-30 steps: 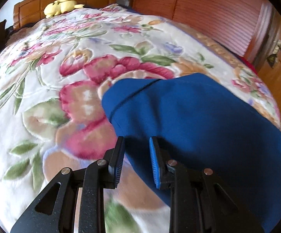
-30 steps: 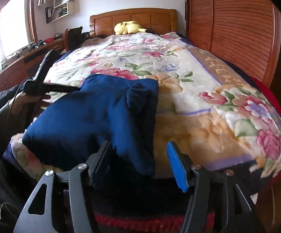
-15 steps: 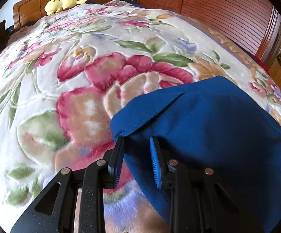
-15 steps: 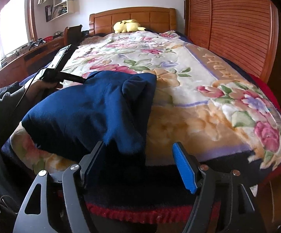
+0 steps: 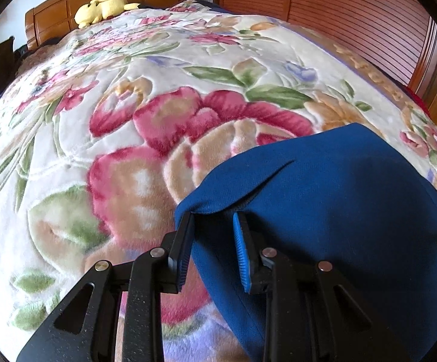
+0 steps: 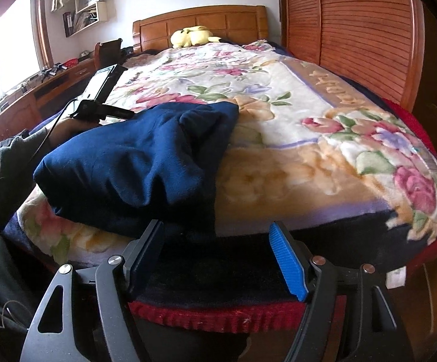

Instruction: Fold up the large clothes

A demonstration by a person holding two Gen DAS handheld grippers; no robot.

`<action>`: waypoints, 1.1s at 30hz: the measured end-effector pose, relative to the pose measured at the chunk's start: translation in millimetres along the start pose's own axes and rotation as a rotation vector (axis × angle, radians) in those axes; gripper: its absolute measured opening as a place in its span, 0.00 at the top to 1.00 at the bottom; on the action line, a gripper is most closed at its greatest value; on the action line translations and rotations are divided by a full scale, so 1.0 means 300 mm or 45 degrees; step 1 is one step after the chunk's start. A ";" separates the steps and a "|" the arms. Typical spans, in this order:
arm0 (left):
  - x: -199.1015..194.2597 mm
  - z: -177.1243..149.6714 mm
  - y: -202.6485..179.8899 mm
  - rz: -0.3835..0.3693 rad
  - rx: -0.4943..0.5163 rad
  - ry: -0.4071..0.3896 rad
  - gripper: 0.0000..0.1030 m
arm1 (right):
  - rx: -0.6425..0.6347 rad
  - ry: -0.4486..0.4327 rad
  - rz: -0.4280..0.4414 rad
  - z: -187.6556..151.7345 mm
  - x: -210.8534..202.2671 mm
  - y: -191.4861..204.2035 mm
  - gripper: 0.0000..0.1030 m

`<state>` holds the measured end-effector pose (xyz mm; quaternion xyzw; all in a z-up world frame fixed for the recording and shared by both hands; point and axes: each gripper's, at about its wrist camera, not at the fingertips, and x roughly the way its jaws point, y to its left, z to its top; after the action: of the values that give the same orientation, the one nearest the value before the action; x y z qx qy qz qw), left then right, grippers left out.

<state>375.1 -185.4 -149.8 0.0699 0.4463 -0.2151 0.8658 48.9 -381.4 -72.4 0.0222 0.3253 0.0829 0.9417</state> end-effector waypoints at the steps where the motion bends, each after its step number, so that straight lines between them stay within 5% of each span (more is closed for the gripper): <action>1: -0.007 -0.006 0.002 -0.002 -0.005 0.001 0.73 | 0.001 0.005 0.002 -0.002 0.006 0.003 0.29; 16: -0.006 -0.054 0.040 -0.055 -0.102 0.031 0.73 | 0.038 0.042 -0.020 0.013 0.073 -0.004 0.29; 25: 0.003 -0.030 0.028 -0.032 -0.061 0.013 0.74 | 0.194 0.060 0.120 0.001 0.135 -0.039 0.29; 29: -0.014 -0.032 0.030 -0.041 -0.036 -0.016 0.84 | 0.219 0.052 0.157 0.002 0.150 -0.041 0.29; 31: -0.025 -0.031 0.028 -0.050 -0.026 -0.024 0.95 | 0.229 0.047 0.192 0.005 0.155 -0.040 0.45; 33: -0.047 -0.028 0.023 -0.066 -0.016 -0.041 1.00 | 0.219 0.050 0.249 0.009 0.161 -0.027 0.72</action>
<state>364.6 -172.3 -144.0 0.0495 0.4352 -0.2358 0.8675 89.1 -381.2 -100.4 0.1329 0.3458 0.1464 0.9172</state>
